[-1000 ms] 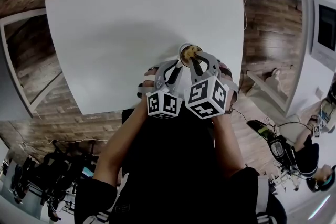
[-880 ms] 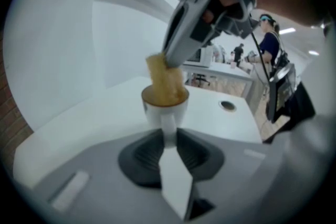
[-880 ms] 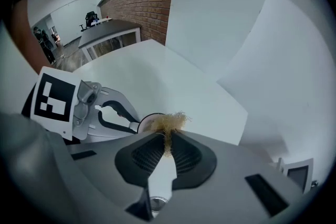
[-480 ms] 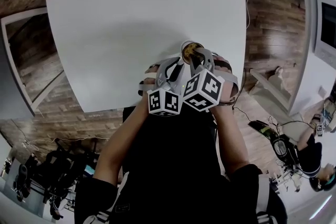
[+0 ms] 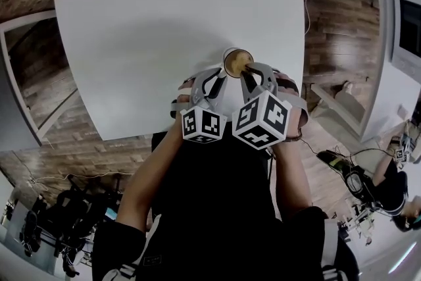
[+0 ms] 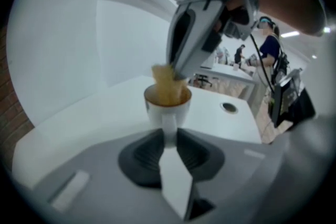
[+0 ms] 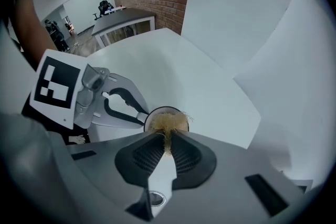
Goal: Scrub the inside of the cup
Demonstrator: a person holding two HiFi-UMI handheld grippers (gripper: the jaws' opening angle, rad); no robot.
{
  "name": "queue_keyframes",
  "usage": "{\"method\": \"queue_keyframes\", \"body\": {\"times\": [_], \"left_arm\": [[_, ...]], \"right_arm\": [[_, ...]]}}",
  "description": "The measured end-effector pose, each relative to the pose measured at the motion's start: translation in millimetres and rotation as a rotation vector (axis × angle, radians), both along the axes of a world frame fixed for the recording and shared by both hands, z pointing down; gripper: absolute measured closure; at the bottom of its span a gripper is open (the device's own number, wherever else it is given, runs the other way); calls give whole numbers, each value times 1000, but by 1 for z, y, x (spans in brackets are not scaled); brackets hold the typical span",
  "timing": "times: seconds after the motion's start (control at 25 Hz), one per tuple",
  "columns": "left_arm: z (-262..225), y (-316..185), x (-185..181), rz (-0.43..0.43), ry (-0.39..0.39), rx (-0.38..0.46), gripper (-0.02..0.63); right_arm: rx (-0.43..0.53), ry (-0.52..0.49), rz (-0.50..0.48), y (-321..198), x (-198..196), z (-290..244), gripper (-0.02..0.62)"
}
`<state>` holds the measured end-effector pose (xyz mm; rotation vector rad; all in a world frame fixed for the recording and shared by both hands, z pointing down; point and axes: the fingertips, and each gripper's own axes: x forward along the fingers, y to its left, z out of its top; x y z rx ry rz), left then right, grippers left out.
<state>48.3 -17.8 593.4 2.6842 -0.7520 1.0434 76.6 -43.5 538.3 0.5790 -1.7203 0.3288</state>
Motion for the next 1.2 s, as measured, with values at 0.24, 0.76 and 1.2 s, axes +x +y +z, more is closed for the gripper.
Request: {"method": "queue_keyframes", "body": {"times": [0.24, 0.76, 1.2], "left_arm": [[-1, -1, 2, -1, -1, 1, 532], [0, -3, 0, -10, -3, 8, 533], [1, -3, 1, -7, -11, 21, 532]], "right_arm": [[-91, -5, -16, -6, -9, 43, 560], [-173, -219, 107, 3, -10, 6, 560], [-209, -275, 171, -2, -20, 34, 560]]}}
